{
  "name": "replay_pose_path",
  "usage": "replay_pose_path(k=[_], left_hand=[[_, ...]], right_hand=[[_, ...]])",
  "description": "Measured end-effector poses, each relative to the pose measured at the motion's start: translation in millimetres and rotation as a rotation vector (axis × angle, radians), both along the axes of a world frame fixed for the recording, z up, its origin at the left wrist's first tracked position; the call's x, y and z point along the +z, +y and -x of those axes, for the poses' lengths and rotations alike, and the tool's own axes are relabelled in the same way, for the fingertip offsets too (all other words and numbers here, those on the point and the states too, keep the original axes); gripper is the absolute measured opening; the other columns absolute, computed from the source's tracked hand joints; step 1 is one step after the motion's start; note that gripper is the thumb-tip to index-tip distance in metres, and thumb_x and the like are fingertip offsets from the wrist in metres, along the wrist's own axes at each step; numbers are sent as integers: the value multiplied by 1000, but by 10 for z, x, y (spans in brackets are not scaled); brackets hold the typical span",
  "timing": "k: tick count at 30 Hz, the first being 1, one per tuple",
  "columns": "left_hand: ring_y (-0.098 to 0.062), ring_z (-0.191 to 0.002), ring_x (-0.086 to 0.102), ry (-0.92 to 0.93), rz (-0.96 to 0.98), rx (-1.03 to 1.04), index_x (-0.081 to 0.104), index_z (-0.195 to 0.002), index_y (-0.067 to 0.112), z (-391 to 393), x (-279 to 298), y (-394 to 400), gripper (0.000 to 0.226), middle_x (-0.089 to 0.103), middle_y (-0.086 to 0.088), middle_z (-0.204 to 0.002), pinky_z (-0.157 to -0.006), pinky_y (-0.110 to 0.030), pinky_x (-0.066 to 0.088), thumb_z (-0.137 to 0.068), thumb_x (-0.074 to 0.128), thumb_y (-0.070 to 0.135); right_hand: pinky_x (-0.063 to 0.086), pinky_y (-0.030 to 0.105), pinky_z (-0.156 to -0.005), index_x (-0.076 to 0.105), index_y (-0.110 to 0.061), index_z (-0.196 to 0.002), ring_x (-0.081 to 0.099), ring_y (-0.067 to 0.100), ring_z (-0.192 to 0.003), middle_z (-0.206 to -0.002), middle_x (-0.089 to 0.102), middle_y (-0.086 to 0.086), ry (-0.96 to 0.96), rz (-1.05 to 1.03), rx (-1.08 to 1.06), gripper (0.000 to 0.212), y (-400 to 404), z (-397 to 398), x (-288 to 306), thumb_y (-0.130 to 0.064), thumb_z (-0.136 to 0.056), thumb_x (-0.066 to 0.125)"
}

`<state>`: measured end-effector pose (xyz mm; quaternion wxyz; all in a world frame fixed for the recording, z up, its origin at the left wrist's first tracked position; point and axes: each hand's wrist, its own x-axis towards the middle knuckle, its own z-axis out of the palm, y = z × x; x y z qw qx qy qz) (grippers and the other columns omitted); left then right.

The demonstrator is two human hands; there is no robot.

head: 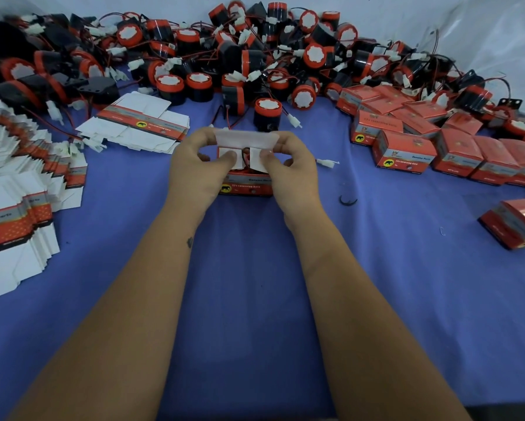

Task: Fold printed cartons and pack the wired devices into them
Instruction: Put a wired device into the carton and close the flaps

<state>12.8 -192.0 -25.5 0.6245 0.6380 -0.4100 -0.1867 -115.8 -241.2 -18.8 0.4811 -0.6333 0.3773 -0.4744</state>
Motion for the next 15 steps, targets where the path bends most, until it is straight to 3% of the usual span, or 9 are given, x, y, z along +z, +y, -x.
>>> replay_pose_path(k=[2,5,7,11,13,15], left_hand=[[2,-57,56,-26,20,20,60,-88,35,-10,4,22,29,65,20,-88,-55,-17,51,-84,71,8],[-8,-63,61,-20,14,-21,61,-76,32,-17,7,56,30,64,14,-79,-57,-25,54,-83,75,6],[-6,-67,63,17,-17,-62,66,-77,30,-30,35,79,27,67,14,-82,-60,-25,56,-85,73,5],[-6,-72,70,347,-27,-174,75,-85,15,-104,92,87,20,75,9,-82,-57,-22,54,-87,58,4],[-11,-91,70,328,-52,-191,76,-94,14,-118,67,75,15,76,7,-96,-67,-24,56,-90,62,11],[-7,-115,60,120,-89,-178,74,-109,18,-109,19,68,22,67,9,-124,-82,-20,54,-95,60,9]], right_hand=[[45,11,-58,64,-25,-89,46,-5,-56,-85,62,-13,14,6,-22,22,2,8,-4,-5,-94,57],[47,17,-57,63,-27,-80,49,3,-60,-90,65,-3,36,-20,-9,26,0,11,-2,-4,-90,60],[48,21,-54,63,-23,-78,57,10,-65,-85,65,0,0,-78,7,28,-11,20,7,2,-88,54],[48,21,-47,70,-18,-74,63,7,-58,-69,66,1,-108,-218,-28,45,-42,108,6,9,-85,34],[51,22,-51,73,-17,-75,64,5,-57,-64,67,-1,-132,-253,-14,47,-65,147,8,7,-88,35],[53,27,-62,75,-17,-79,62,8,-60,-67,69,1,-134,-272,14,34,-77,160,21,-4,-91,47]])
